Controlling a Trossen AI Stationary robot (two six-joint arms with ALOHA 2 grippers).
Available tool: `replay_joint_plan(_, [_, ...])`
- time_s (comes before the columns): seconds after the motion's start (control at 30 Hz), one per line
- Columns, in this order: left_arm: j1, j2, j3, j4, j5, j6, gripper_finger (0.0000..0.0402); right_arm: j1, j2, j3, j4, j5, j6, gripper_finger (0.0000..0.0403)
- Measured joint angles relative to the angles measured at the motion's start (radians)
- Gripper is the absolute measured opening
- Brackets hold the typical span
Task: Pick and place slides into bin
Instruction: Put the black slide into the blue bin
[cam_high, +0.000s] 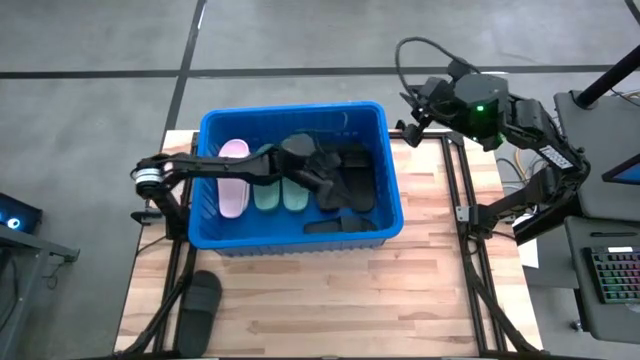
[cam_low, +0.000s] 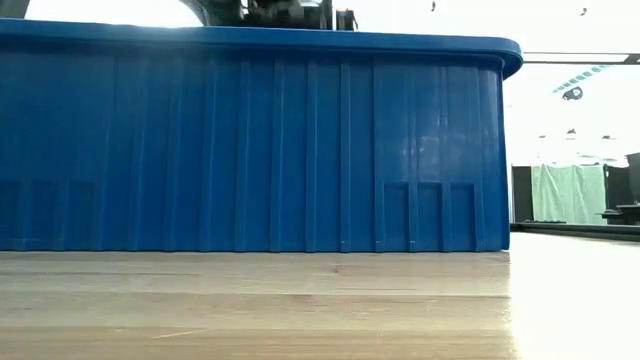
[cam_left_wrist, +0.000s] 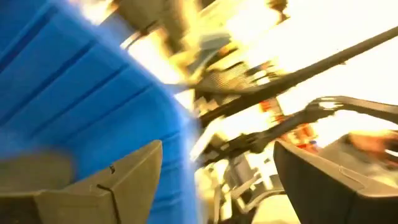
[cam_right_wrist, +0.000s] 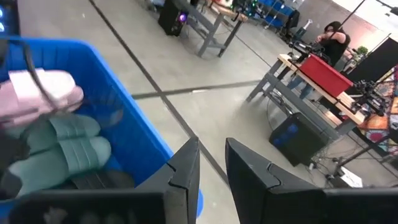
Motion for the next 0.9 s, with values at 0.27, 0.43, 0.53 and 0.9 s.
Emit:
replay_joint_plan(0.27, [0.027,-0.200,-0.002,0.130,0.017,0.160,0.0293,0.000,-0.033,0.001,0.036,-0.001,0.023,0.0074])
replay_joint_plan(0.43, [0.033,-0.314,-0.004,0.132,0.004,0.152,0.0293,0.000,-0.032,-0.002,0.033,-0.004,0.071,0.0077])
replay_joint_plan(0.53, [0.033,-0.354,-0.004,0.135,0.002,0.164,0.0293,0.000,-0.022,-0.005,0.023,-0.004,0.072,0.0074])
replay_joint_plan(0.9, [-0.007,-0.580,0.006,-0.284,-0.074,0.186,0.0292,0.000,-0.007,-0.018,0.020,-0.004,0.043,0.0075])
